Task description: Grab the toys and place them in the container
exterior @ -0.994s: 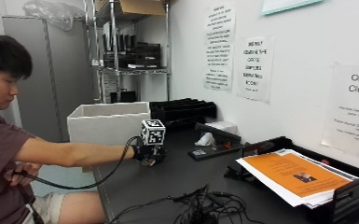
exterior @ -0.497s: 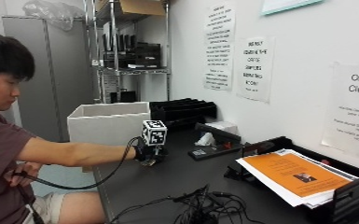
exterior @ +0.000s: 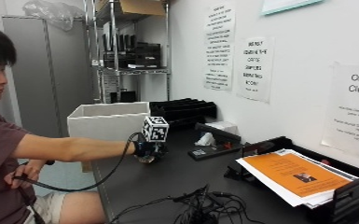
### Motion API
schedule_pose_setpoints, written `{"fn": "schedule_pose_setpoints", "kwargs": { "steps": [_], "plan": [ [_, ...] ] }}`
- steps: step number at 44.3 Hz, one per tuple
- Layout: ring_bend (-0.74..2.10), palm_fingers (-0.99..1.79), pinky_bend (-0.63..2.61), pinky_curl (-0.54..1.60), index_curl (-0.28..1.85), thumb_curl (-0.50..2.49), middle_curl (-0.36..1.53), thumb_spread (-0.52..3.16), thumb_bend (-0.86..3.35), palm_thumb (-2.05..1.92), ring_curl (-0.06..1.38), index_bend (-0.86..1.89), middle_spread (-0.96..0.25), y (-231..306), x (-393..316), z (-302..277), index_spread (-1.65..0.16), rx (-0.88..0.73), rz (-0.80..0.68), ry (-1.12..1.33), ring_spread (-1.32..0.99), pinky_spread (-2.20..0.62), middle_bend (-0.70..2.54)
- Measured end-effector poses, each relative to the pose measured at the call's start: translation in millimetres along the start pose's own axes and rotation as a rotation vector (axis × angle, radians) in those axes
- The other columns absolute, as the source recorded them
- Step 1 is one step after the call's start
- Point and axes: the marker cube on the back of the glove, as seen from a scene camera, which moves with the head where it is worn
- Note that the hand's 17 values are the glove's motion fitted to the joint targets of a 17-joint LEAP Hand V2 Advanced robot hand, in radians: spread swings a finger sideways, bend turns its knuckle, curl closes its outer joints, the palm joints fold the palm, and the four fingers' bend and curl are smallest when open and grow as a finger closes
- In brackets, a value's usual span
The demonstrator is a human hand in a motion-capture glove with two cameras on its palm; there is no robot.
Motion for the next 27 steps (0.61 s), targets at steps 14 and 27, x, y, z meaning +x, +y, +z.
{"fn": "schedule_pose_setpoints", "kwargs": {
  "steps": [14, 27],
  "plan": [
    [1.64, 0.44, 1.39, 0.82, 0.83, 0.84, 1.01, 1.05, 0.05, 0.71, 0.82, 1.1, -0.22, 18.4, -23.7, -155.7, -0.29, 0.139, -0.033, 0.116, -0.39, -0.43, 1.35],
    [1.66, 0.41, 1.4, 0.85, 0.96, 0.88, 1.0, 1.02, 0.02, 0.71, 0.82, 1.1, -0.2, 56.5, -76.4, -272.1, -0.29, 0.25, -0.088, 0.184, -0.37, -0.43, 1.41]
  ]
}}
